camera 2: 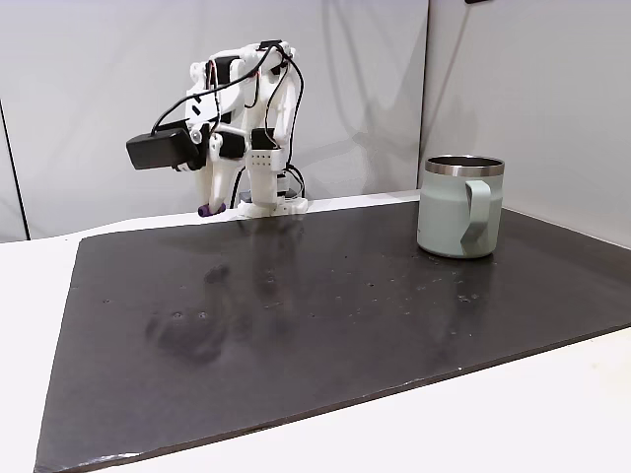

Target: Grasp a pengrip and put it in the cup.

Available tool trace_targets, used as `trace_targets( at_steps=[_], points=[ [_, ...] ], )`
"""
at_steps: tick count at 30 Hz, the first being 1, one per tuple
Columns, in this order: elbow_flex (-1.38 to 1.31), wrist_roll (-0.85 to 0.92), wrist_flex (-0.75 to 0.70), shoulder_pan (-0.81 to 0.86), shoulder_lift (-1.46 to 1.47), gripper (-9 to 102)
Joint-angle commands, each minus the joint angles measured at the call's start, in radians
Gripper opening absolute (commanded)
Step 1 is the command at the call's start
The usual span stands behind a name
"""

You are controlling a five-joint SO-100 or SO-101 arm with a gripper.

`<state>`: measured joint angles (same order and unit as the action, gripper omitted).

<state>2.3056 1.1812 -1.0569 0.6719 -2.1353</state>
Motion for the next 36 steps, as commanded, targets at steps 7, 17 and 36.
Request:
trace_targets(
  at_steps=[7, 17, 36],
  points=[
    [-0.403, -0.371, -0.276, -0.282, 0.034, 0],
    [-0.749, -0.732, -0.480, -0.615, 0.216, 0],
    [-1.736, -1.157, -0.765, -1.046, 0.838, 0]
  ],
)
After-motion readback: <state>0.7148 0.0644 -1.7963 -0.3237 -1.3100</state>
